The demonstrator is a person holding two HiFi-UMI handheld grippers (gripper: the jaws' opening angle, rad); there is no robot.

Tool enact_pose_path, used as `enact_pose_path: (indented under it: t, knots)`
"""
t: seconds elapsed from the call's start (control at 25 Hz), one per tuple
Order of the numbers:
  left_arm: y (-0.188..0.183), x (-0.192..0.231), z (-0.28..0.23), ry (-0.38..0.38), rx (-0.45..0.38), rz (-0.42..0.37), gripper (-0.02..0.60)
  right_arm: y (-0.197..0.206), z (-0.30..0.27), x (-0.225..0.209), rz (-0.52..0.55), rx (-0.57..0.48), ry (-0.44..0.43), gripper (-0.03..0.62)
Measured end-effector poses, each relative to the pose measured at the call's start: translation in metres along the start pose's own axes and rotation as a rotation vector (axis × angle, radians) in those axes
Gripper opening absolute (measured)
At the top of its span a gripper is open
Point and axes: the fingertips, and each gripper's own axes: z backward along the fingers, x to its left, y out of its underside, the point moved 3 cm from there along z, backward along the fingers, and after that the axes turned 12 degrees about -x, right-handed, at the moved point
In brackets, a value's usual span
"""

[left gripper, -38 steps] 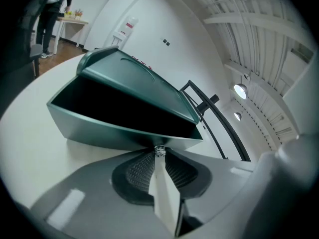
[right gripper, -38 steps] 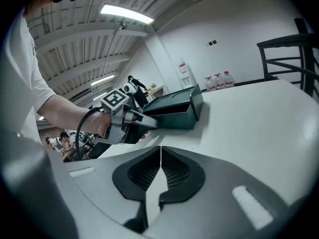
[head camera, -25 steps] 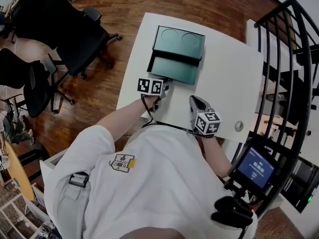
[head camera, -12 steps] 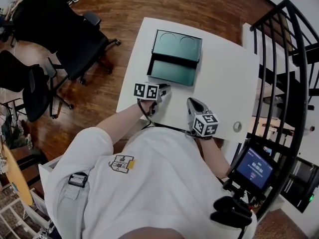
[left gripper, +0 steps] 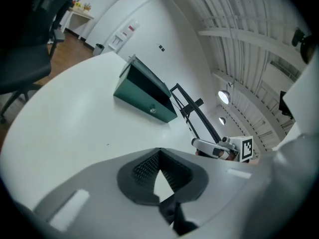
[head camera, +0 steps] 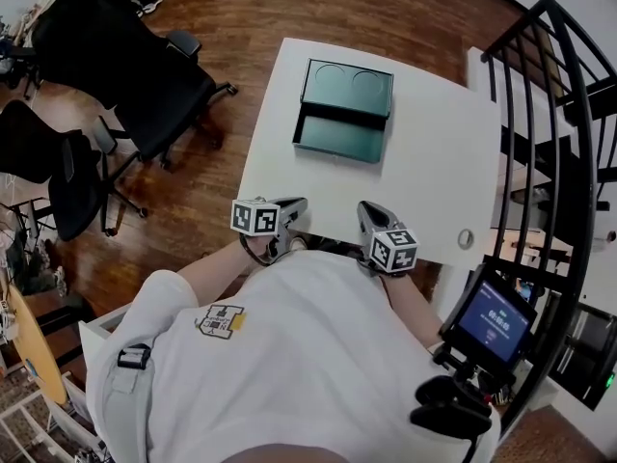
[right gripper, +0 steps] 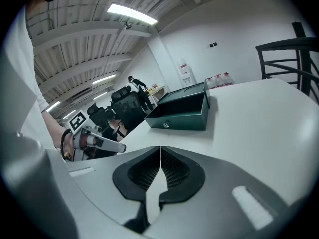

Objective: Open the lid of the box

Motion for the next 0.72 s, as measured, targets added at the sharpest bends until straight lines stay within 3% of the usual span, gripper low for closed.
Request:
enact_pose_path:
  t: [0.16,0.72]
  knots:
    - [-0.009,-0.003,-0.003,0.039,-0.006,0.017,0.000,-0.001,-0.007,0.009,0.008,0.003,-0.012,0.003]
    - [-0.017,-0.014,-0.003,0.055,-0.034,0.004,0.000,-0.014,-0.006,0.007,0.022,-0.015,-0.005,0.000]
